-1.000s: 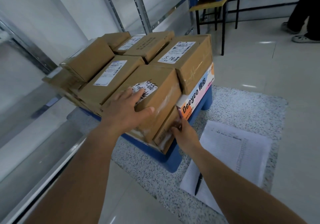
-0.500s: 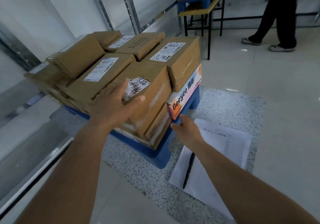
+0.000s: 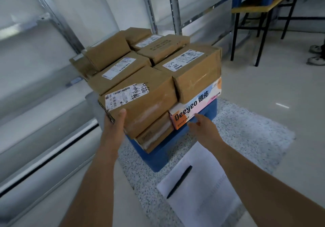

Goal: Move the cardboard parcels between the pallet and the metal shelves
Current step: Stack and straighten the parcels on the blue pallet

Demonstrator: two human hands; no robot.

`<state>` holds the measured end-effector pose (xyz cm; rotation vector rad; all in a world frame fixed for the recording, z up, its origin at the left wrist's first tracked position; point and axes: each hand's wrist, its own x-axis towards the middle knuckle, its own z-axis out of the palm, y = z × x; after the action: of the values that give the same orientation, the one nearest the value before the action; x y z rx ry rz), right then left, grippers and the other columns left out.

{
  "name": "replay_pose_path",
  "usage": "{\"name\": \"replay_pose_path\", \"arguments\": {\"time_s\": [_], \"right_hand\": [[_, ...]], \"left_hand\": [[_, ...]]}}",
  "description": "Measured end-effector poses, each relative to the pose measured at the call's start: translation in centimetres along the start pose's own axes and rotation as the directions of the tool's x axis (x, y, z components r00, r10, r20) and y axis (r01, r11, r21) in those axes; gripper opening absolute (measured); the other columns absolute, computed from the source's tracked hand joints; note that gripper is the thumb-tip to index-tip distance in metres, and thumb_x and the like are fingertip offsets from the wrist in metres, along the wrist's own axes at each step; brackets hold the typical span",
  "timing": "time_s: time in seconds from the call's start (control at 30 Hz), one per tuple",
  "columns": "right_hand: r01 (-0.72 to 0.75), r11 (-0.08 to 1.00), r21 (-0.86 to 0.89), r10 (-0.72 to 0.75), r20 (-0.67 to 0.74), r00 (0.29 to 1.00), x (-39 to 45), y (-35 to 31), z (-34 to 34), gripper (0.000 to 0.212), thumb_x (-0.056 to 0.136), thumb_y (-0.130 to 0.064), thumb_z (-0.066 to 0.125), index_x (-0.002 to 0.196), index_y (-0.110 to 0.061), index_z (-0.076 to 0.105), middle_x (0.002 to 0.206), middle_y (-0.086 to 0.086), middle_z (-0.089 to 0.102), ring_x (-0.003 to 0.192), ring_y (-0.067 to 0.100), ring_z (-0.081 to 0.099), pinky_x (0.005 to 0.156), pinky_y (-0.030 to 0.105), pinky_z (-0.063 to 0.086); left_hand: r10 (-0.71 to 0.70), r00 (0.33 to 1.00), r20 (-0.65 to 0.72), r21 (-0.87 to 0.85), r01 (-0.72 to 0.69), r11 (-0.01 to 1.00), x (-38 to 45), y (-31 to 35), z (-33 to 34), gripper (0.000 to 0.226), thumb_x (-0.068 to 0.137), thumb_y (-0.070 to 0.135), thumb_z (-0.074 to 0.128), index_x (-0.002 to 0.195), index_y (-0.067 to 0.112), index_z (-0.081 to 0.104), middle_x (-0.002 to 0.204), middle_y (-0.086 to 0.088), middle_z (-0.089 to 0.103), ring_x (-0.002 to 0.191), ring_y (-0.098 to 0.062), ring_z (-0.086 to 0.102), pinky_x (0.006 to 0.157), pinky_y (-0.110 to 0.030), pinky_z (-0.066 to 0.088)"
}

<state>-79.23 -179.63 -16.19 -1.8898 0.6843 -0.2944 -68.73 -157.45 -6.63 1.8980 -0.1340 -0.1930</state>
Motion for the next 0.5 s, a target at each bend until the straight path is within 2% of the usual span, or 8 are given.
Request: {"name": "replay_pose_path", "arguments": {"time_s": [0.07,0.17,0.27,0.3,0.33,0.4,0.43,0.5], "right_hand": [[0.000,1.000,0.013,0.000,0.037,0.999,0.7,0.4,-1.5,0.030,0.094,-0.025,0.051,0.119,-0.008,0.052,0.090,0.000,0.044,0.085,0.017,0.043,0.065,0.026,0.034],[0.014,1.000,0.015,-0.015,0.081,0.997,1.4,1.0,-2.9,0.007,0.093,-0.021,0.051,0.096,-0.015,0.049,0.078,-0.004,0.045,0.076,0.017,0.047,0.064,0.028,0.035],[0.026,1.000,0.015,-0.028,0.095,0.995,1.8,1.4,-3.6,0.017,0.092,-0.020,0.052,0.077,-0.024,0.045,0.066,-0.007,0.042,0.061,0.013,0.045,0.052,0.027,0.032],[0.014,1.000,0.027,-0.017,0.106,0.994,2.0,1.6,-3.6,0.013,0.092,-0.021,0.052,0.080,-0.024,0.048,0.067,-0.007,0.042,0.062,0.015,0.046,0.052,0.027,0.032],[0.013,1.000,0.028,-0.017,0.131,0.991,1.9,1.5,-3.6,0.002,0.093,-0.023,0.053,0.093,-0.021,0.054,0.071,-0.005,0.045,0.068,0.017,0.050,0.055,0.027,0.034],[0.016,1.000,0.005,-0.016,0.150,0.989,2.0,1.3,-3.4,0.039,0.094,-0.027,0.052,0.130,-0.011,0.049,0.085,-0.002,0.051,0.080,0.018,0.054,0.063,0.028,0.038],[0.014,1.000,-0.003,-0.013,0.146,0.989,2.1,1.2,-3.2,0.044,0.094,-0.028,0.051,0.133,-0.009,0.046,0.084,-0.004,0.051,0.078,0.014,0.054,0.062,0.027,0.038],[0.042,0.999,-0.015,-0.040,0.131,0.991,2.2,1.5,-3.4,0.022,0.094,-0.026,0.051,0.112,-0.014,0.053,0.074,-0.010,0.046,0.066,0.006,0.048,0.053,0.023,0.033]], "left_hand": [[-0.047,0.998,-0.042,-0.097,0.043,0.994,0.0,0.0,0.6,0.058,0.083,0.057,0.056,0.136,0.042,0.037,0.130,0.006,0.055,0.115,-0.019,0.054,0.101,-0.048,0.043],[-0.063,0.995,-0.076,-0.127,0.053,0.991,-0.4,0.4,1.5,0.047,0.085,0.053,0.055,0.129,0.044,0.043,0.121,0.009,0.060,0.106,-0.016,0.060,0.094,-0.046,0.048],[-0.073,0.992,-0.107,-0.136,0.058,0.989,-0.8,0.9,2.1,0.035,0.088,0.049,0.053,0.122,0.044,0.046,0.117,0.010,0.060,0.104,-0.014,0.059,0.090,-0.043,0.049],[-0.078,0.990,-0.119,-0.139,0.061,0.988,-0.8,1.1,2.3,0.033,0.088,0.048,0.052,0.121,0.043,0.046,0.116,0.010,0.059,0.104,-0.015,0.059,0.091,-0.044,0.049],[-0.081,0.989,-0.127,-0.141,0.063,0.988,-0.8,1.2,2.3,0.033,0.089,0.047,0.052,0.121,0.042,0.046,0.115,0.009,0.059,0.104,-0.015,0.059,0.092,-0.045,0.049],[-0.074,0.989,-0.131,-0.137,0.056,0.989,-0.7,1.1,2.3,0.037,0.089,0.047,0.051,0.125,0.041,0.045,0.120,0.006,0.058,0.105,-0.016,0.058,0.093,-0.047,0.048],[-0.070,0.990,-0.124,-0.133,0.054,0.990,-0.7,0.9,2.1,0.040,0.089,0.048,0.051,0.127,0.040,0.044,0.124,0.004,0.057,0.107,-0.017,0.057,0.094,-0.047,0.048],[-0.075,0.993,-0.094,-0.137,0.061,0.989,-0.6,0.5,1.7,0.046,0.088,0.052,0.052,0.131,0.041,0.041,0.127,0.005,0.055,0.113,-0.019,0.055,0.095,-0.047,0.046]]}}
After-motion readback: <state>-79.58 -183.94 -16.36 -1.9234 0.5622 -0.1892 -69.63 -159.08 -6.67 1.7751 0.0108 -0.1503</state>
